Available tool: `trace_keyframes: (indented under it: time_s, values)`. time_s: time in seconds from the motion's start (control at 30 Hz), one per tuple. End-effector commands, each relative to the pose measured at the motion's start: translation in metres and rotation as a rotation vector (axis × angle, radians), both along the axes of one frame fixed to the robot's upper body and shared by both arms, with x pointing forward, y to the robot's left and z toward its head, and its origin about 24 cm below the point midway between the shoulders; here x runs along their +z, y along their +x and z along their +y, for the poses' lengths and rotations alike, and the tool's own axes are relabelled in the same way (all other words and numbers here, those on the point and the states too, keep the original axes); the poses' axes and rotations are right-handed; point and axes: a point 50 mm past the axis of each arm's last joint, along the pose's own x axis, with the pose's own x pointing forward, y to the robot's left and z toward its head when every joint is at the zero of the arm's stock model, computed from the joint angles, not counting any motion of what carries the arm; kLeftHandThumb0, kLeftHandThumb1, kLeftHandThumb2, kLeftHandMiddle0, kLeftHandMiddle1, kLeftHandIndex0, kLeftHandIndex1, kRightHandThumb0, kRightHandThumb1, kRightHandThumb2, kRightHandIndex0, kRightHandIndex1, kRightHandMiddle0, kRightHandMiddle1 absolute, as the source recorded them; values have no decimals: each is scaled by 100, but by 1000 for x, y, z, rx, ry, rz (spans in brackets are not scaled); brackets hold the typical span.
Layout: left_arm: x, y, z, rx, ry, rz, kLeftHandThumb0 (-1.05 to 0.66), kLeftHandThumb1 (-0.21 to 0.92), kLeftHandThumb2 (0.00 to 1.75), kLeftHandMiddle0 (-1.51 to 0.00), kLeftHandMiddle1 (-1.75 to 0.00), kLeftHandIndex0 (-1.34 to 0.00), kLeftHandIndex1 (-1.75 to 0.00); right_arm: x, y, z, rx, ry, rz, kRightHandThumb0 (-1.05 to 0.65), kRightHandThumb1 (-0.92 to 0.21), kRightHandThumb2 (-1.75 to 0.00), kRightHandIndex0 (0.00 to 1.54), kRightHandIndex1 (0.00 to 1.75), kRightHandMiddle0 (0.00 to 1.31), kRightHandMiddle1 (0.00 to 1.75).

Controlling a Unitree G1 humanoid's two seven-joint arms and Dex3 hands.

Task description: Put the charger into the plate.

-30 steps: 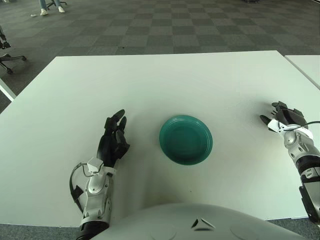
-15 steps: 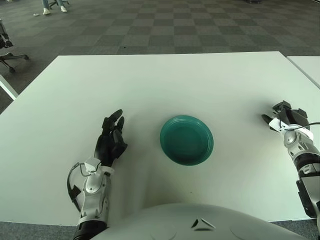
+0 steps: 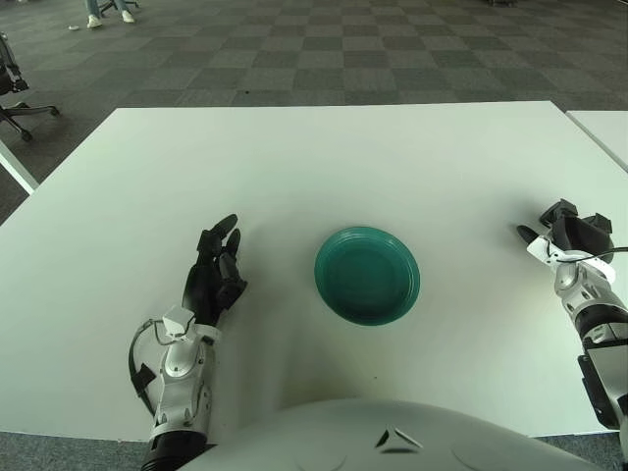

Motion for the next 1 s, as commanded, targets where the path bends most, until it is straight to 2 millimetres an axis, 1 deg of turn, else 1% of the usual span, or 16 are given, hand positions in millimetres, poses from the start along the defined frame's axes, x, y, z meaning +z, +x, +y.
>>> trace_keyframes:
  time_s: [0.0, 0.3, 0.43, 0.57, 0.7, 0.73, 0.8, 0.83, 0.9, 0.97]
  values:
    - [-16, -3, 5, 0, -8, 102, -88, 92, 103, -28, 0, 0, -70, -97, -125, 1, -158, 96, 554, -43, -83, -71, 106, 175, 81, 175]
    - [-16, 0, 6, -1, -8, 102, -88, 92, 103, -28, 0, 0, -70, -89, -112, -1, -153, 84, 489, -42, -82, -74, 110, 175, 83, 175]
    - [-17, 1, 6, 0, -8, 103, -88, 92, 103, -28, 0, 0, -70, -83, -100, -1, -148, 71, 444, -42, -80, -77, 115, 175, 87, 175]
    - [-16, 2, 7, -1, -8, 102, -88, 92, 103, -28, 0, 0, -70, -72, -79, 0, -133, 48, 376, -41, -77, -80, 120, 175, 92, 175]
    - [-15, 6, 8, -1, -8, 100, -88, 92, 103, -28, 0, 0, -70, -62, -62, 1, -110, 20, 319, -41, -76, -82, 122, 175, 95, 175]
    - [-14, 7, 8, -1, -8, 100, -88, 92, 103, -28, 0, 0, -70, -58, -55, 3, -97, 12, 294, -41, -76, -82, 123, 175, 95, 175]
    - [-14, 9, 8, -1, -8, 100, -88, 92, 103, -28, 0, 0, -70, -44, -36, 9, -35, -24, 191, -41, -76, -83, 122, 175, 96, 175]
    - [-14, 10, 8, -1, -8, 100, -88, 92, 103, -28, 0, 0, -70, -40, -30, 11, -19, -33, 165, -42, -76, -83, 122, 175, 96, 175]
    - [-14, 13, 8, -2, -9, 100, -88, 92, 103, -28, 0, 0, -70, -26, -16, 18, 48, -58, 72, -42, -76, -84, 121, 175, 96, 175]
    - [-14, 15, 7, -2, -9, 101, -88, 92, 103, -28, 0, 0, -70, -14, -6, 25, 104, -75, 2, -42, -75, -87, 120, 175, 97, 175]
